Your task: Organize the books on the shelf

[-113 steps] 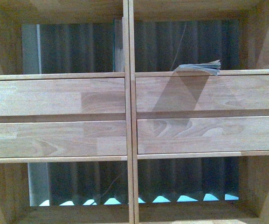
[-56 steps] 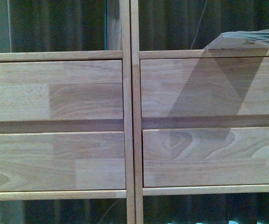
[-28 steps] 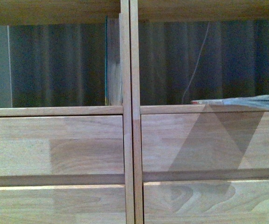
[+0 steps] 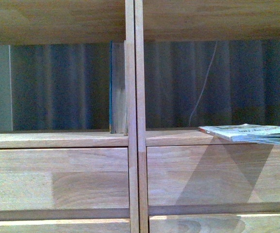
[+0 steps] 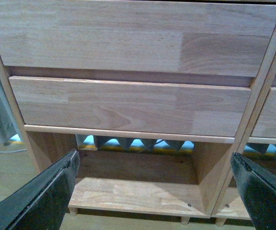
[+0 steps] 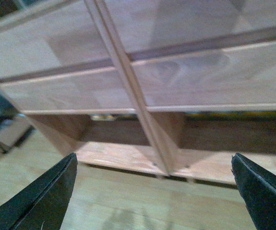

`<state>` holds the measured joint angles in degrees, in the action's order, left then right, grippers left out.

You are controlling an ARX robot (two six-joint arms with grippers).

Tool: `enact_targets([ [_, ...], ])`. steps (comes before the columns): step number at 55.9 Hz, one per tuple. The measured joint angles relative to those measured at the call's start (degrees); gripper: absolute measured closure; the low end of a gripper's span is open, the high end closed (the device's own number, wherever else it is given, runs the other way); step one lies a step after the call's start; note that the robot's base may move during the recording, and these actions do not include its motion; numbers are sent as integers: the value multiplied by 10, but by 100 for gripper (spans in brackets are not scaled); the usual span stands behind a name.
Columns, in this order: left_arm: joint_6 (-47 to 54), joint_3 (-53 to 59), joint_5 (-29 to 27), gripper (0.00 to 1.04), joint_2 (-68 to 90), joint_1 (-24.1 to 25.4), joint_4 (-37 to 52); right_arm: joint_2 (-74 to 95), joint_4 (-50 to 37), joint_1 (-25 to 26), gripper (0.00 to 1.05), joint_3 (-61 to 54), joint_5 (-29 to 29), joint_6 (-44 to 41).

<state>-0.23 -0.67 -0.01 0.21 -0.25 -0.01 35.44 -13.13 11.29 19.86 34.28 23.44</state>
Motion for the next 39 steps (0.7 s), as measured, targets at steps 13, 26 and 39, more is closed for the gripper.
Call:
enact_targets([
  [13,0,0,0,7,0,0,0,289,-162,-52,7,176,-131,331],
  [26,0,0,0,7,0,0,0,389,-205,-100,7,246,-195,474],
  [39,0,0,0,7,0,0,0,470,-215,-111,7,282,-238,535],
])
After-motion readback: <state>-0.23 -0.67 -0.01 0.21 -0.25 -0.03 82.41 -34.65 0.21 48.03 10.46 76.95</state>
